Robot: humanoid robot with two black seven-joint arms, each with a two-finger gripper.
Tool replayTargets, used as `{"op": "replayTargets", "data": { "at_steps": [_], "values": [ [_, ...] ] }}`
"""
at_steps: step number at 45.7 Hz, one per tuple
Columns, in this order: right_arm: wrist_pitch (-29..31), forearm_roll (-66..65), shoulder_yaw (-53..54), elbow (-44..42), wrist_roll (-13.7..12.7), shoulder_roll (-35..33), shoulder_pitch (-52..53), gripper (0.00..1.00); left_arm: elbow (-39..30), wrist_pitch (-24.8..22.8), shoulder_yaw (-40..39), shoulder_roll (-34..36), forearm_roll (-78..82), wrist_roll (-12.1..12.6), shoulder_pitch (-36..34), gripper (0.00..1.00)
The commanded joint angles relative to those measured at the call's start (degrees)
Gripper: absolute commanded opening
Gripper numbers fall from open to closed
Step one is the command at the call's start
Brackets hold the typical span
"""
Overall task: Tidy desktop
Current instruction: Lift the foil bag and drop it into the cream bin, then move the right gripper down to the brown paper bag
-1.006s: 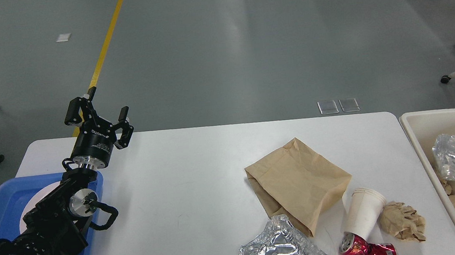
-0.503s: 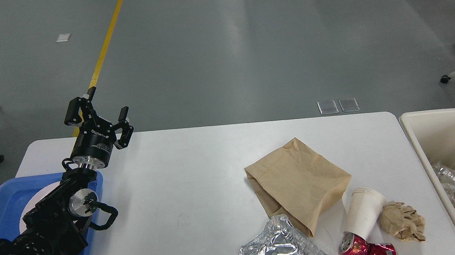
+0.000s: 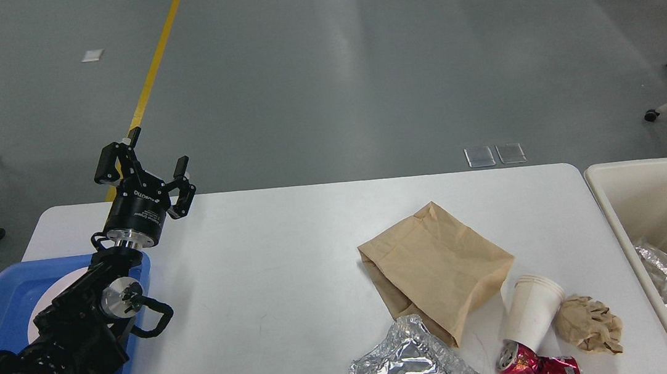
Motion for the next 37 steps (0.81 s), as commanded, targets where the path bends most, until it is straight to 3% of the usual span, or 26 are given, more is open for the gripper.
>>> {"op": "replayTargets", "data": {
  "at_steps": [1, 17, 30, 37],
  "values": [
    [5.70, -0.03, -1.38, 4.20, -0.03, 2.84, 7.41, 0.94, 0.00, 0.03, 0.00, 0.06, -0.03, 0.00, 0.00, 0.97],
    [22.31, -0.64, -3.49, 8.42, -0.64, 16.02, 13.83, 0.95, 0.00, 0.03, 0.00, -0.03, -0.03, 0.00, 0.00, 0.97],
    [23.90, -0.73, -2.88, 16.59, -0.20, 23.76, 17.26, 0.95, 0.00, 0.03, 0.00, 0.06, -0.03, 0.00, 0.00, 0.97],
    [23.81, -2.31, -2.26, 16.95, -0.20, 29.73, 18.06, 0.95, 0.00, 0.03, 0.00, -0.03, 0.06, 0.00, 0.00, 0.97]
  ]
}}
